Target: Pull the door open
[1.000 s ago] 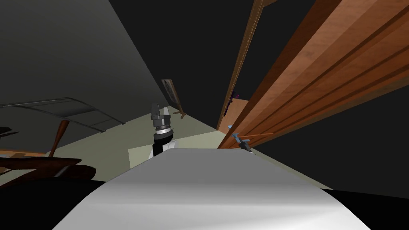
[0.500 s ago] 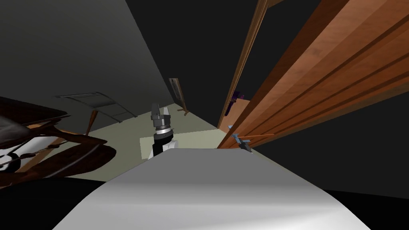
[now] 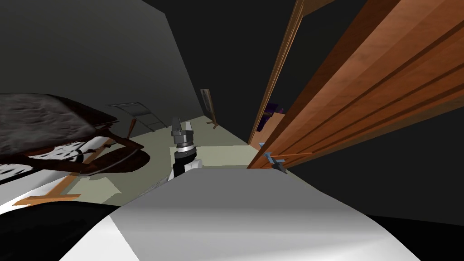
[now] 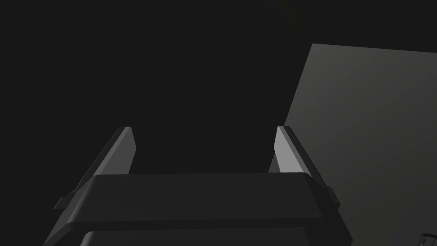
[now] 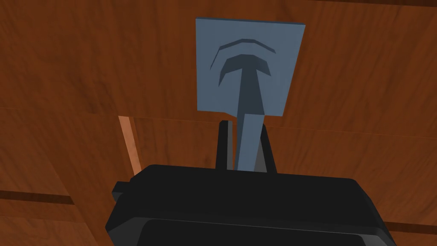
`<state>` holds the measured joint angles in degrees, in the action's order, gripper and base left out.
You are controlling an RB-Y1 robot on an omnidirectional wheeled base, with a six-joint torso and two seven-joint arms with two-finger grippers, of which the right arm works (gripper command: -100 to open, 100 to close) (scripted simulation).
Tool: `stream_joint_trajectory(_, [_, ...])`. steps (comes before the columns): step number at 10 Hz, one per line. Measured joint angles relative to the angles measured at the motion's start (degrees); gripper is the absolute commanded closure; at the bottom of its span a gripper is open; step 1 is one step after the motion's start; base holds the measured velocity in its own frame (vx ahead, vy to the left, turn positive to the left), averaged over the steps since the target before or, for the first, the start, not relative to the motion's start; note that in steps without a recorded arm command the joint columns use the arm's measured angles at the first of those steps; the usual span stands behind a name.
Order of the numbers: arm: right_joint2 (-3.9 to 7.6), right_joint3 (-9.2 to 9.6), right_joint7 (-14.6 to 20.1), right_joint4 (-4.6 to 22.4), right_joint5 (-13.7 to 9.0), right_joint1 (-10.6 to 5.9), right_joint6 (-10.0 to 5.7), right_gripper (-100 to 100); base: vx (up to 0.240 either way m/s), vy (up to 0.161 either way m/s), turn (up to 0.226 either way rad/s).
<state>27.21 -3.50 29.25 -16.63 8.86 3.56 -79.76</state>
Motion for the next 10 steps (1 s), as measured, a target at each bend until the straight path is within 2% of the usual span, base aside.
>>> stream_joint_trajectory(2, [0.05, 0.11, -0.1, 2.2, 0.1, -0.85, -1.37, 100, -0.085, -0.022, 0.007])
stream_joint_trajectory(6, [0.03, 0.09, 0.0, 0.7, 0.1, 0.2, -0.55, 100, -0.022, -0.006, 0.013])
stream_joint_trajectory(7, [0.01, 0.46, 0.2, -3.7, -0.5, 1.95, 1.72, 100, -0.123, -0.034, 0.058])
stream_joint_trajectory(8, [0.0, 0.83, 0.0, -2.1, -0.7, 0.46, 1.48, 100, -0.064, -0.019, 0.01])
stream_joint_trajectory(9, [0.01, 1.01, -0.3, -0.2, -0.7, -0.54, 0.57, 100, -0.128, -0.056, 0.066])
stream_joint_trajectory(10, [0.02, 1.68, -0.4, -0.1, -1.1, -1.0, 0.86, 100, -0.207, -0.06, 0.106])
